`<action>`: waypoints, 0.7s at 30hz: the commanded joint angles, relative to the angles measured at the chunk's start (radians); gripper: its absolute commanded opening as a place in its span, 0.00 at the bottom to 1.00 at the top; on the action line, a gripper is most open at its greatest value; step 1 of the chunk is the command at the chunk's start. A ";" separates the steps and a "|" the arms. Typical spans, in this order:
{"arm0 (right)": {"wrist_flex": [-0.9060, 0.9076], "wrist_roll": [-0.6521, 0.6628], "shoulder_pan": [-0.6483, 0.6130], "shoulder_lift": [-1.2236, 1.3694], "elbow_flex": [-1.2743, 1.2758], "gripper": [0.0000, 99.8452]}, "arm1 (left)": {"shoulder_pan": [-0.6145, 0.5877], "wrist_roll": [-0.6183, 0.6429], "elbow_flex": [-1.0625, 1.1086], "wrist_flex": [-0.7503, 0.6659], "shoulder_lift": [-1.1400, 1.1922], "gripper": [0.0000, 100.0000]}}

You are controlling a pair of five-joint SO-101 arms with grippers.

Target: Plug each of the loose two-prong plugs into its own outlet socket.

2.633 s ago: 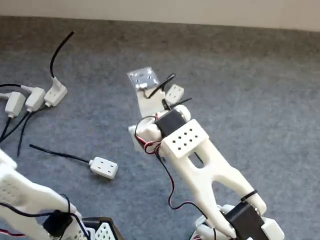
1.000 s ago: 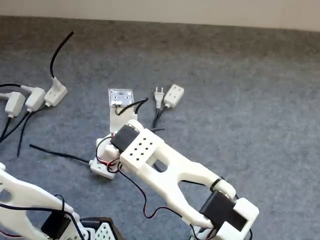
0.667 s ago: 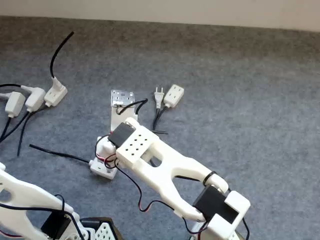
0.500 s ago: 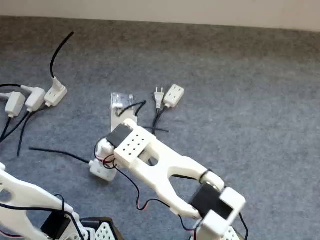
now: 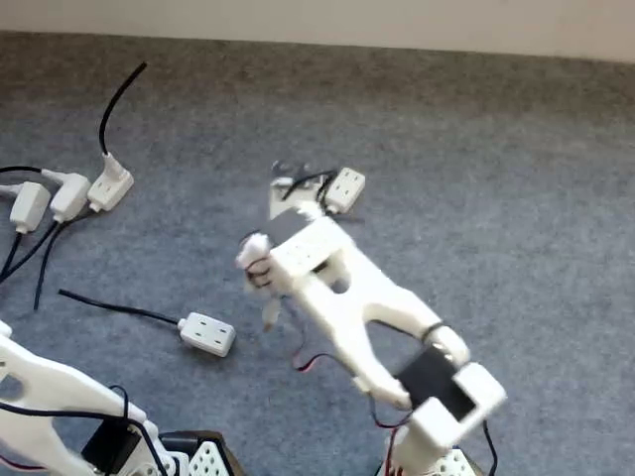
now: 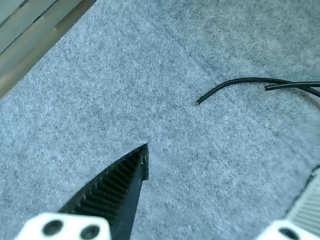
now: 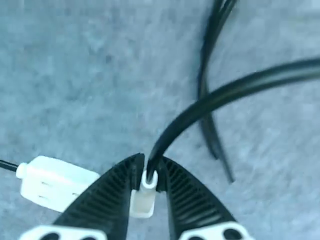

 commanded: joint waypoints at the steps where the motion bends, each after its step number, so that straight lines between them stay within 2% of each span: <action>1: -0.074 0.061 0.101 -0.189 0.050 0.01 | 0.047 -0.035 -0.071 0.077 -0.036 0.45; 4: -0.156 0.098 0.117 -0.328 0.196 0.01 | 0.067 -0.061 -0.104 0.155 -0.038 0.45; 9: -0.346 0.269 0.108 -0.493 0.565 0.01 | 0.096 -0.068 -0.122 0.258 -0.041 0.45; 11: -0.461 0.425 0.110 -0.550 0.720 0.01 | 0.128 -0.126 -0.124 0.342 -0.045 0.45; 14: -0.616 0.755 0.128 -0.677 0.908 0.01 | 0.219 -0.287 -0.150 0.549 -0.064 0.45; 15: -0.645 0.830 0.130 -0.725 0.943 0.01 | 0.243 -0.276 -0.137 0.575 -0.081 0.45; 18: -0.602 0.833 0.134 -0.848 0.949 0.01 | 0.311 -0.261 -0.073 0.568 -0.163 0.39; 21: -0.562 0.833 0.162 -0.923 0.928 0.01 | 0.415 -0.256 0.082 0.568 -0.306 0.31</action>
